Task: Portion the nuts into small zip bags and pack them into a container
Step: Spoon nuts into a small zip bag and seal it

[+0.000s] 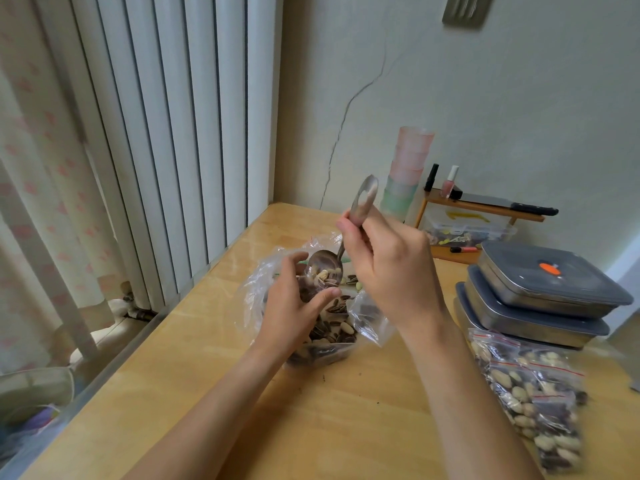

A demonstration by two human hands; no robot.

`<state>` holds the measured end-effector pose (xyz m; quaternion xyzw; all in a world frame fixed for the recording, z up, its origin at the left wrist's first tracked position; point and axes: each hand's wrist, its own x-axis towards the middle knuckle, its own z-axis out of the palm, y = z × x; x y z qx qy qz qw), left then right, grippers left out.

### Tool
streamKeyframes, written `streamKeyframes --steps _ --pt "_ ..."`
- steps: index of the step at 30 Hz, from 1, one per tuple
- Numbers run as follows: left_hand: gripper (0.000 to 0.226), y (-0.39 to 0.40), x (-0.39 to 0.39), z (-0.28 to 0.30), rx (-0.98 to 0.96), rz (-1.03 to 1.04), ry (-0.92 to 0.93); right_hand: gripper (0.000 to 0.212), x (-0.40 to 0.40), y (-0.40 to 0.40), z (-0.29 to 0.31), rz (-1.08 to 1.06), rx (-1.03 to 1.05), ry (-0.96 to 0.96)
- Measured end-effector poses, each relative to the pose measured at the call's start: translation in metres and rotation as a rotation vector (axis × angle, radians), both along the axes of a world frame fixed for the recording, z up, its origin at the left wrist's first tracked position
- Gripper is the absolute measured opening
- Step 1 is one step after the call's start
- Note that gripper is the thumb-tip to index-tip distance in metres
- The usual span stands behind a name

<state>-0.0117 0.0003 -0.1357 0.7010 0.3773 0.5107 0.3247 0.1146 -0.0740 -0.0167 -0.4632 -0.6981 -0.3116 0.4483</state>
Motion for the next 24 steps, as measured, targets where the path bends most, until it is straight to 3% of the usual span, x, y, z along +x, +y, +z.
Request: streamKeyframes --steps 15,20,24 --pt "0.065 0.002 0.002 -0.005 -0.026 -0.006 0.066 0.019 -0.003 0.006 -0.009 -0.14 0.063 0.149" --pt "0.05 0.009 -0.005 -0.001 -0.045 0.104 0.09 0.021 0.0 0.01 -0.018 -0.237 -0.003 0.342" --pt "0.046 0.017 -0.013 0.004 -0.022 0.189 0.081 0.028 0.011 0.019 -0.034 -0.322 -0.174 0.418"
